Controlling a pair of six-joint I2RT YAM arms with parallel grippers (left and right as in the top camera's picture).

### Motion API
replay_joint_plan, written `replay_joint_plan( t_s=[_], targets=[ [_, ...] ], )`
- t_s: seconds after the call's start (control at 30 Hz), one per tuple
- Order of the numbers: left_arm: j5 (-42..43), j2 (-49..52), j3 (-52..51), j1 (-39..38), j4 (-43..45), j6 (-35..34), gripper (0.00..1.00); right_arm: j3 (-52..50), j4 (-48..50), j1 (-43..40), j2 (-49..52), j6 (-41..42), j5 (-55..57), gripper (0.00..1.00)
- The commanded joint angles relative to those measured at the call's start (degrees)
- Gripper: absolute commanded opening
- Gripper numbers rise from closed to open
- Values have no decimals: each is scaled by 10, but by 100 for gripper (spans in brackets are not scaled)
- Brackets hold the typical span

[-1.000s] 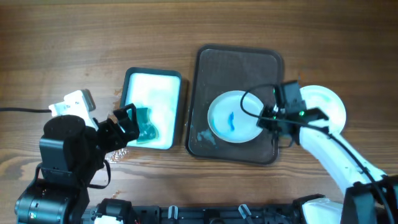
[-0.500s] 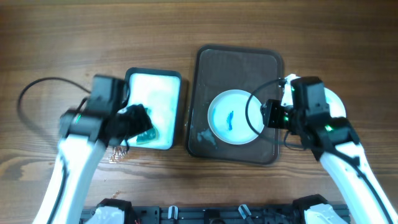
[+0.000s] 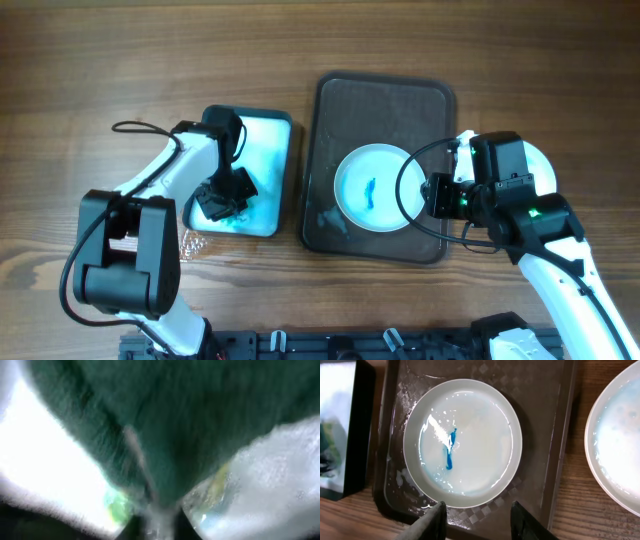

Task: Clean dirty plates on tray and stack at the side
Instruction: 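Move the right gripper to the last plate on the brown tray, then grasp the sponge with the left gripper and the last plate with the right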

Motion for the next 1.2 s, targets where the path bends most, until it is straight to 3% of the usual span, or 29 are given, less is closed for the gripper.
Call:
replay_joint_plan(
  t_s=[0.0, 0.03, 0.17, 0.23, 0.33, 0.43, 0.53, 0.57, 0.67, 0.73, 0.87, 0.97, 1.0, 1.07, 1.1, 1.17],
  targets=[
    [-10, -51, 68, 1, -49, 38, 45, 9, 1, 2, 4, -10, -10, 42],
    [-20, -76, 72, 1, -49, 38, 65, 9, 1, 2, 4, -10, -10, 42],
    [-140, -80, 50, 1, -19, 38, 68, 9, 1, 2, 4, -10, -10, 42],
    [-148, -73, 11, 1, 34, 38, 66, 9, 1, 2, 4, -10, -10, 41],
    [-148, -57, -59, 1, 160, 38, 46, 9, 1, 2, 4, -10, -10, 41],
    [-136, -52, -69, 1, 204, 39, 4, 9, -1, 2, 4, -10, -10, 42],
    [-94, -66, -31, 1, 173, 89, 4, 9, -8, 2, 4, -10, -10, 41],
    [-90, -74, -10, 1, 148, 94, 11, 9, -10, 2, 4, -10, -10, 41],
    [-90, -96, 49, 1, 71, 94, 66, 9, -10, 2, 4, -10, -10, 41],
    [-90, -101, 53, 1, 44, 94, 72, 9, -10, 2, 4, -10, -10, 41],
    [-88, -93, 11, 1, 30, 82, 58, 9, -9, 2, 4, -10, -9, 41],
    [-88, -75, -78, 1, 121, 51, 48, 7, 1, 2, 5, -10, 35, 46],
    [-88, -72, -100, 1, 151, 49, 41, 4, 7, 2, 5, -10, 47, 48],
    [-88, -71, -119, 1, 178, 49, 12, 4, 15, 2, 19, -10, 71, 49],
    [-88, -72, -116, 1, 180, 49, 4, 4, 17, 2, 29, -9, 83, 49],
    [-88, -75, -93, 1, 159, 59, 4, 4, 15, 2, 64, 57, 123, 44]
  ],
)
